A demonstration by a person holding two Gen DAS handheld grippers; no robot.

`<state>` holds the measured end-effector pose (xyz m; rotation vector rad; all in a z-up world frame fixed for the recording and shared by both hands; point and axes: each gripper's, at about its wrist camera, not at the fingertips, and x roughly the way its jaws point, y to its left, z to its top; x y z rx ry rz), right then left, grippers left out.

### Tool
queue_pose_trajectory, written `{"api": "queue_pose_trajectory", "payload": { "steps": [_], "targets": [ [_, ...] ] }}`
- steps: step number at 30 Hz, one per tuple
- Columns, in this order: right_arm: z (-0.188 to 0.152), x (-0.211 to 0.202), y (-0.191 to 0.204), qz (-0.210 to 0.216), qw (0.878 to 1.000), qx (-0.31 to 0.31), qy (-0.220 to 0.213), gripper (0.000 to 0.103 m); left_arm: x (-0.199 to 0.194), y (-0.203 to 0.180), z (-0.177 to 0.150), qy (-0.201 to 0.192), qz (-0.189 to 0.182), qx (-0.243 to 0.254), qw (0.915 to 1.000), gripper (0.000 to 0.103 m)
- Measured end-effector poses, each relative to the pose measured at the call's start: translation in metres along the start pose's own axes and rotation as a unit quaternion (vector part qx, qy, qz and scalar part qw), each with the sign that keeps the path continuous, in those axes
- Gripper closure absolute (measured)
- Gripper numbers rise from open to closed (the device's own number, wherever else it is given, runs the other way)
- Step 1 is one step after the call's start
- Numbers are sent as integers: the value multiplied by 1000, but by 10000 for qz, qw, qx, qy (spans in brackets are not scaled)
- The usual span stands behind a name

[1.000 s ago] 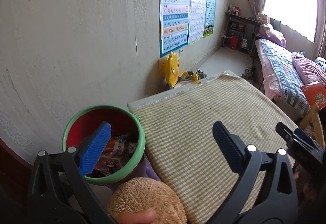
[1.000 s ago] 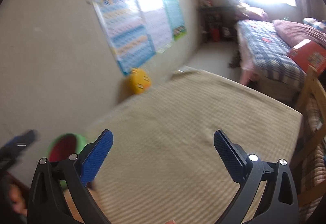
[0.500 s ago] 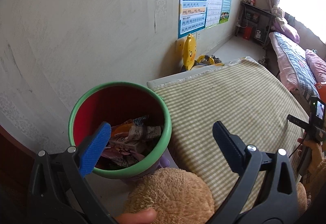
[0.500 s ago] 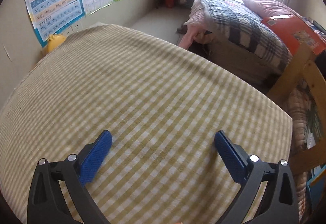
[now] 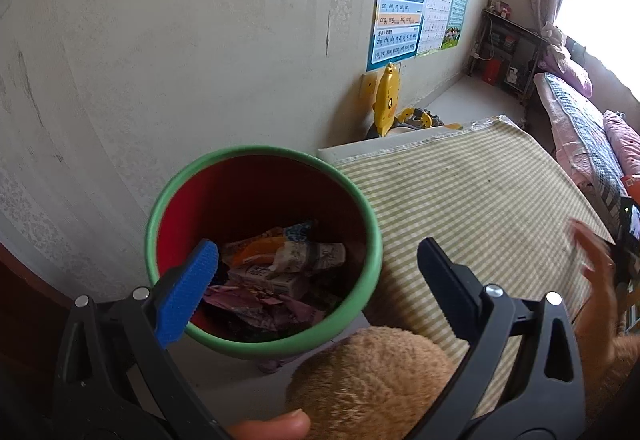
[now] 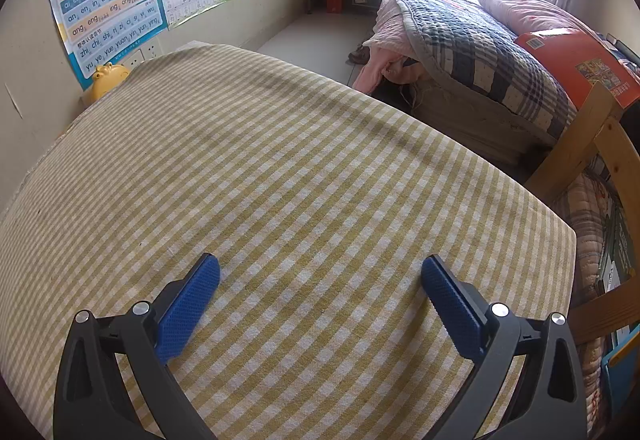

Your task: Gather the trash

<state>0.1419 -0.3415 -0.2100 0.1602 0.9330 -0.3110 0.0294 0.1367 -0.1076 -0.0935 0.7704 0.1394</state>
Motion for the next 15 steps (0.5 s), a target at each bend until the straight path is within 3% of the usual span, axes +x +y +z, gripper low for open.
{"api": "queue_pose_trajectory", "payload": {
  "steps": [9, 15],
  "targets": [
    [0, -2, 0, 0, 10000, 0, -1, 6, -32, 58, -6, -400, 206, -367, 9983, 5],
    [0, 1, 0, 1, 10000, 0, -1, 6, -56, 69, -11, -679, 239, -388, 9966, 5]
  ]
}}
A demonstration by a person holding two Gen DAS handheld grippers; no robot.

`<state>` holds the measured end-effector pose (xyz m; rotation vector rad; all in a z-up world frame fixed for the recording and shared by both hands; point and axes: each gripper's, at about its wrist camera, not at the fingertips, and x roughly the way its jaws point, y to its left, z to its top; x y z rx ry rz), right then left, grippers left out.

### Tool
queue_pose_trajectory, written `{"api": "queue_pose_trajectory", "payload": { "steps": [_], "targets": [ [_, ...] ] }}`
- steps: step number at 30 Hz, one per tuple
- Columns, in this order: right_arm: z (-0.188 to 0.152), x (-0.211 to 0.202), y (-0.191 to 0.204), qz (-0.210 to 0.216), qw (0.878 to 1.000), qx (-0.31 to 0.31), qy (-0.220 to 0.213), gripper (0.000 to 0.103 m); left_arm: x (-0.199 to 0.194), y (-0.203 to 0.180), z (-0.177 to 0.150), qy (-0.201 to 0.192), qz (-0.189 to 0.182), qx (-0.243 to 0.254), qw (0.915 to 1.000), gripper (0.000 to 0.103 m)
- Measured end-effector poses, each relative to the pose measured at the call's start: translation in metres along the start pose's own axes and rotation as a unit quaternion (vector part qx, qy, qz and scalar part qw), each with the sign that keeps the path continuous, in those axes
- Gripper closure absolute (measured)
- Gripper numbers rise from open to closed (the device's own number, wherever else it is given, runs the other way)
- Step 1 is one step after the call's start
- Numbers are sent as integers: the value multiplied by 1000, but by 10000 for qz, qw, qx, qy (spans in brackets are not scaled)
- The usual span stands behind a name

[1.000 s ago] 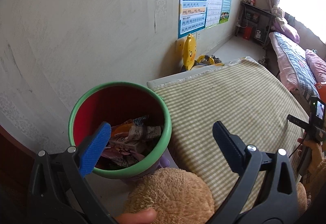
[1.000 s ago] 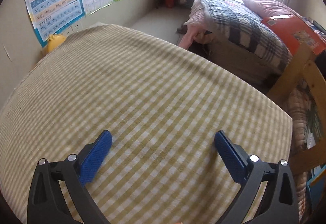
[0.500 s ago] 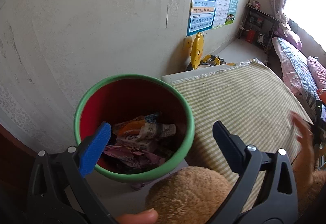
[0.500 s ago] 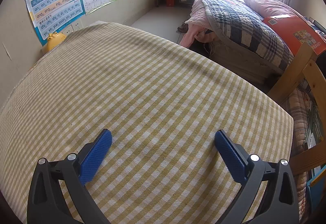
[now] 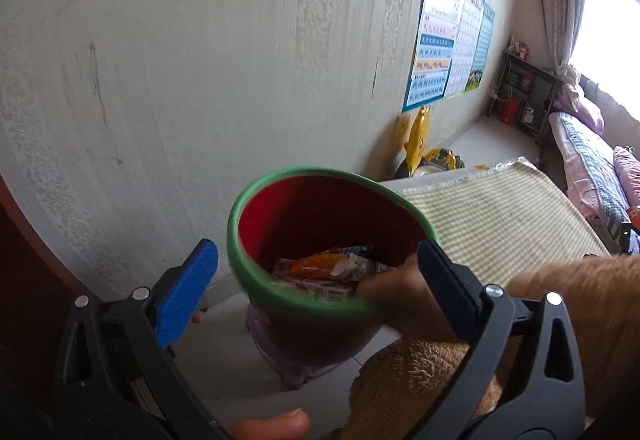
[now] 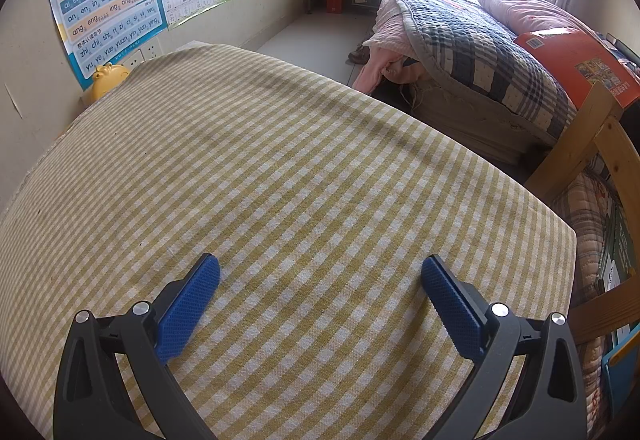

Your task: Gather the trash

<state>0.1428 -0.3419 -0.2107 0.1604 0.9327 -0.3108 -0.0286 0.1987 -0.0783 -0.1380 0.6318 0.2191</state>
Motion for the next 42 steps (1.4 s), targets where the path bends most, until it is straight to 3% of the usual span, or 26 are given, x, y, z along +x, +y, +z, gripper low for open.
{"api": "queue_pose_trajectory", "payload": {
  "steps": [13, 42],
  "targets": [
    [0, 0, 0, -1, 10000, 1, -1, 6, -44, -6, -7, -311, -65, -76, 9995, 5],
    [0, -4, -1, -1, 10000, 1, -4, 6, -73, -43, -4, -442, -369, 294, 9979, 5]
  ]
}}
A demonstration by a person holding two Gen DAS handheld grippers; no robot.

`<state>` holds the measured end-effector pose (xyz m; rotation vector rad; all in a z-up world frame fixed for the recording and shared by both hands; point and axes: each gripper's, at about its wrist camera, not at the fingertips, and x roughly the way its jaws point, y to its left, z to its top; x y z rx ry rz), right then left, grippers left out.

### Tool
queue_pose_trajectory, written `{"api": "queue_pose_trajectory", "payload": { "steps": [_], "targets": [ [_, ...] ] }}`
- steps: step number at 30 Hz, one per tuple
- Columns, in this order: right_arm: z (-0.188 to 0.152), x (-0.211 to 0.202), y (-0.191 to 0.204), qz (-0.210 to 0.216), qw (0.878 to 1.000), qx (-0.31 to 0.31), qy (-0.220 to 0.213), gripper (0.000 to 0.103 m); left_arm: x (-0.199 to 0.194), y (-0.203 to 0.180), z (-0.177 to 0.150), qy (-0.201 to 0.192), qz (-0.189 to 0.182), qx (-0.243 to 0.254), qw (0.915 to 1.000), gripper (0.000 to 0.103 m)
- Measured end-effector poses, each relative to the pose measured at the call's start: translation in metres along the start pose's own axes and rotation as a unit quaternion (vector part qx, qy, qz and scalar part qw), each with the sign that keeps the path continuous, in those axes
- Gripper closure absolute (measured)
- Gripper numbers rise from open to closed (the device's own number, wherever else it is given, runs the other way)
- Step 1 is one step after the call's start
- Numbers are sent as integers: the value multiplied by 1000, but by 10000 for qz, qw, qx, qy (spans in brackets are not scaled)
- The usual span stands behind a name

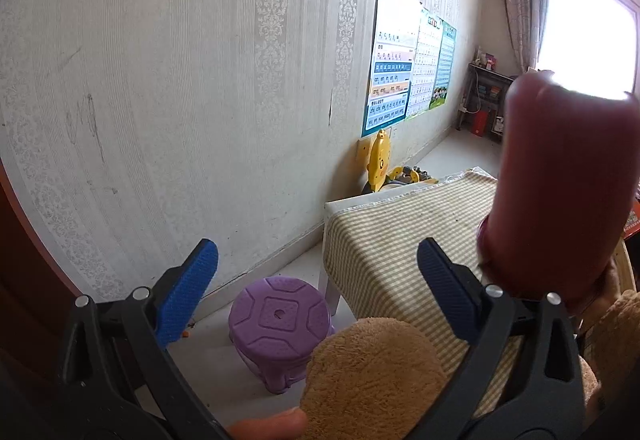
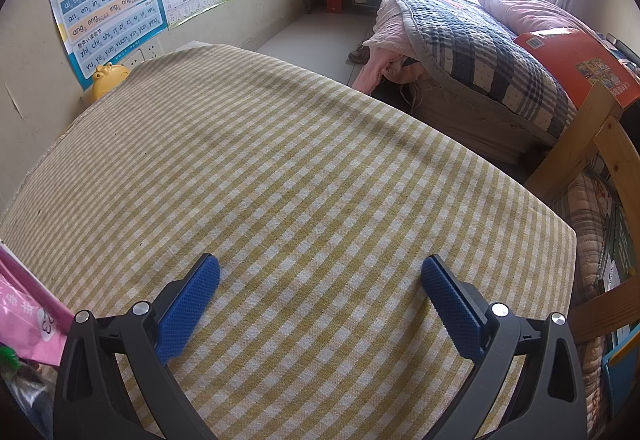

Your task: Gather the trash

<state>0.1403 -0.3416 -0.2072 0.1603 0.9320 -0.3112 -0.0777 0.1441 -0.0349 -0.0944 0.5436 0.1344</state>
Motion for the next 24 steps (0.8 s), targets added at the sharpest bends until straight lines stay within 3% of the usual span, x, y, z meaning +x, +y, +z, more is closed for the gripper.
{"api": "queue_pose_trajectory", "payload": {
  "steps": [17, 24],
  "targets": [
    [0, 4, 0, 0, 10000, 0, -2, 6, 16, 13, -9, 179, 19, -285, 9994, 5],
    [0, 1, 0, 0, 10000, 0, -2, 6, 25, 42, -16, 143, 572, -651, 9961, 5]
  ]
}}
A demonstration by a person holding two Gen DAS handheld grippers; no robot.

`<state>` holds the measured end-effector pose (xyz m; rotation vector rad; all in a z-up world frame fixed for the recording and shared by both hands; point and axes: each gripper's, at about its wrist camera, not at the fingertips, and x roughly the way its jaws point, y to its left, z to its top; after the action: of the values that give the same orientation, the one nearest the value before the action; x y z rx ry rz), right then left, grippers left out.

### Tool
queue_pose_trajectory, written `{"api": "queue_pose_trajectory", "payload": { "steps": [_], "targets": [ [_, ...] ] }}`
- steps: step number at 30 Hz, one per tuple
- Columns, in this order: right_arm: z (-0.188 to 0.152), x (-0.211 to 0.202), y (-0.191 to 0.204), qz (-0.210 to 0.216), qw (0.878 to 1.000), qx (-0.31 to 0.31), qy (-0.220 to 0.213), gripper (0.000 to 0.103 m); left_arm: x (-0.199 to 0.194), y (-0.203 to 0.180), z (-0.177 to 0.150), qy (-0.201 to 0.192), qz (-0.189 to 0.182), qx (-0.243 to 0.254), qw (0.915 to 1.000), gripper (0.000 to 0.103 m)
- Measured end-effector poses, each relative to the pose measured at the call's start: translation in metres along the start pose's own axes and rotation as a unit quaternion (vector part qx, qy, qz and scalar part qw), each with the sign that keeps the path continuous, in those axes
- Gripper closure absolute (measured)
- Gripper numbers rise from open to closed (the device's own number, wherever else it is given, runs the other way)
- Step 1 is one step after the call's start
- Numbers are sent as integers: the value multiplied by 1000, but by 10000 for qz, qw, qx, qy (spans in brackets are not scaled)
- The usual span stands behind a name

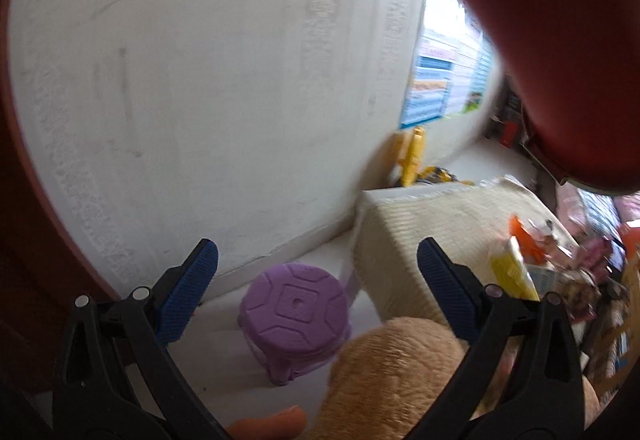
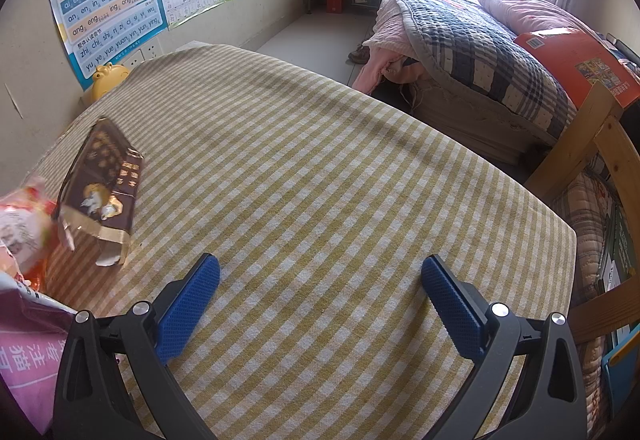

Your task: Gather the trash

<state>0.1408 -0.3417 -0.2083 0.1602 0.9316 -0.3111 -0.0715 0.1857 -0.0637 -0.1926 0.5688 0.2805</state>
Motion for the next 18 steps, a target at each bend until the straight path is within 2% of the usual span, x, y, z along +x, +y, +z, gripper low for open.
{"api": "queue_pose_trajectory", "payload": {
  "steps": [3, 8, 12, 18],
  "targets": [
    [0, -2, 0, 0, 10000, 1, 0, 6, 1, 21, -1, -128, 448, -287, 9985, 5],
    [0, 1, 0, 0, 10000, 0, -1, 6, 6, 62, -7, -187, 1155, -813, 9898, 5],
    [0, -4, -1, -1, 10000, 0, -2, 6, 21, 82, -14, 81, 1078, -1064, 9884, 5],
    [0, 1, 0, 0, 10000, 0, -3, 6, 43, 73, -23, 410, 883, -632, 9932, 5]
  ]
}}
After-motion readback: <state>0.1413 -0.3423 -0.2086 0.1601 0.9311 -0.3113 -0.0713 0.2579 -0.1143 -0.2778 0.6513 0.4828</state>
